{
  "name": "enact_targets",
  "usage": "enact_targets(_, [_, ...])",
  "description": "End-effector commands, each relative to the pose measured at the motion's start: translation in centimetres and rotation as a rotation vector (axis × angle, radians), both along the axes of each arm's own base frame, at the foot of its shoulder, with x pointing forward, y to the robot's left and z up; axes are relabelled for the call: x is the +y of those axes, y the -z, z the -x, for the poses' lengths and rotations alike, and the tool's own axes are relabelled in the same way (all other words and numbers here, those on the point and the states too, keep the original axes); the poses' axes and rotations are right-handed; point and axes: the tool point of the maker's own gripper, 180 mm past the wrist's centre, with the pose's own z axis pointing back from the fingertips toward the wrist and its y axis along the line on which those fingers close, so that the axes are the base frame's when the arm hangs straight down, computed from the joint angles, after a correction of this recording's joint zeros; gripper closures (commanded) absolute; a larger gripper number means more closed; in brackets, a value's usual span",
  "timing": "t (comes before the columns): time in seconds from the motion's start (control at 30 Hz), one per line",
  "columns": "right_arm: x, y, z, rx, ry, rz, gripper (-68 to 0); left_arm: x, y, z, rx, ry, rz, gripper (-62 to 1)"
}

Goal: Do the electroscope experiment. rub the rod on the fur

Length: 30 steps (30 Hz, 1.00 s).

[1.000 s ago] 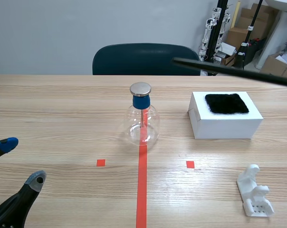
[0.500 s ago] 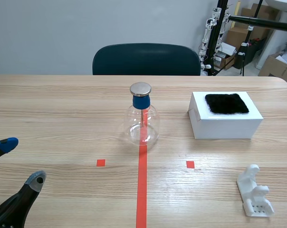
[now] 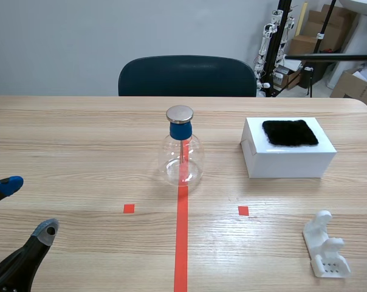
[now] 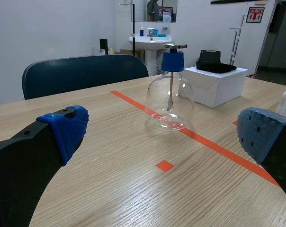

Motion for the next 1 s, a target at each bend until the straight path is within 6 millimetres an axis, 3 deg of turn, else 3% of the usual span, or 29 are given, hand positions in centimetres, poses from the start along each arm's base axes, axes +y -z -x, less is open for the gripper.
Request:
enact_targets(0.0, [0.5,-1.7,-1.0,-0.031,-0.041,0.039,0.1,0.1,-0.7,-0.3,-0.031,-0.005,0.012,-62.3])
enact_targets(0.23, [2.4,-2.2,-3.0,0.022,-0.166,0.178,0.1,0.1,-0.7,-0.3,-0.031,-0.005,0.012,-62.3])
enact_targets(0.53, [2.0,-4.4,-4.6,0.021,-0.156,0.365,0.1,0.1,-0.7,-0.3,-0.031,-0.005,0.012,-62.3])
enact_targets(0.97, [0.8,-2.3,-3.8,0.11,-0.167,0.568,0.1,0.1,-0.7,-0.3,-0.031,-0.005,0.012,-62.3])
